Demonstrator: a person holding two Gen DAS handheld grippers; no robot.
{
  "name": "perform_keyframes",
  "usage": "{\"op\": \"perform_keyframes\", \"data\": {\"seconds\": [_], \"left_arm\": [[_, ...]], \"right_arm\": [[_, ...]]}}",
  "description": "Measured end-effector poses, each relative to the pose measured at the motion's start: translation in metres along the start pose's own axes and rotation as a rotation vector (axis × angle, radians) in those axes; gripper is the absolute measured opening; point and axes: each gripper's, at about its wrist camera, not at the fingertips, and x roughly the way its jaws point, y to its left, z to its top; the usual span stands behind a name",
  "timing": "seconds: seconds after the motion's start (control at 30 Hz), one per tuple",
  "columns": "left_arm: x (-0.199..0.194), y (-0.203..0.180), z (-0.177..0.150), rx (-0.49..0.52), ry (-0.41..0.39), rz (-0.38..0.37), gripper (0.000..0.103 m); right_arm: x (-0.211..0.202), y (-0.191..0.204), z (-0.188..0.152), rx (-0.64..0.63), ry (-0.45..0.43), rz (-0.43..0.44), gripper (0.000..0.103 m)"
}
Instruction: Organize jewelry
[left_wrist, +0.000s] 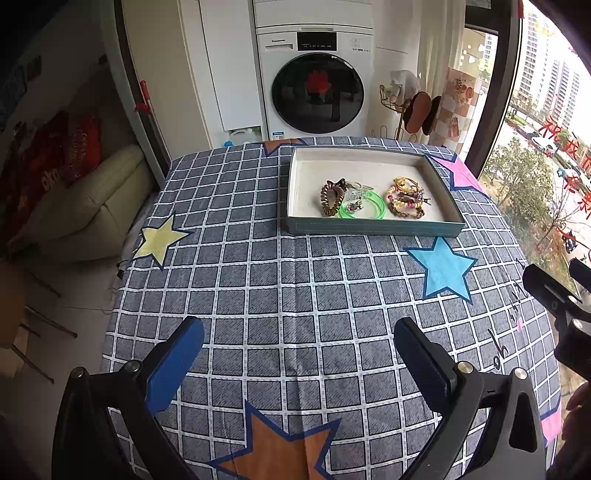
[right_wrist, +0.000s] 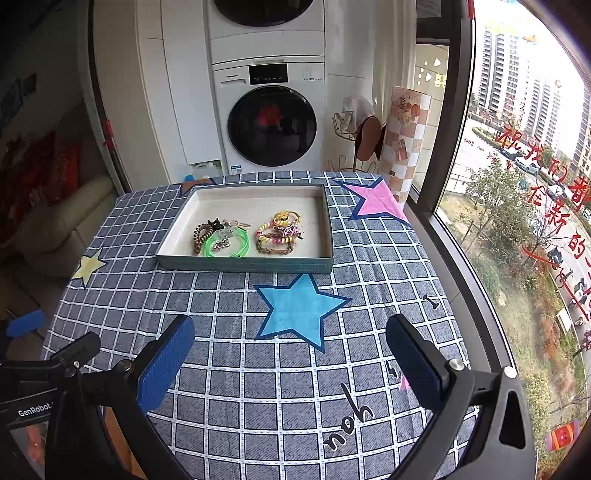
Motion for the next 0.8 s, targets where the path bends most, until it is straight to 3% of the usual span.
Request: {"op": "perform_keyframes", "data": {"seconds": [0.8], "left_arm": [[-0.0079,-0.0016,-0.0022,0.002,-0.048,0.011,0.103]], "right_arm": [[-0.0047,0.0076,-0.0001,0.001,-0.007,-0.003,0.103]]}}
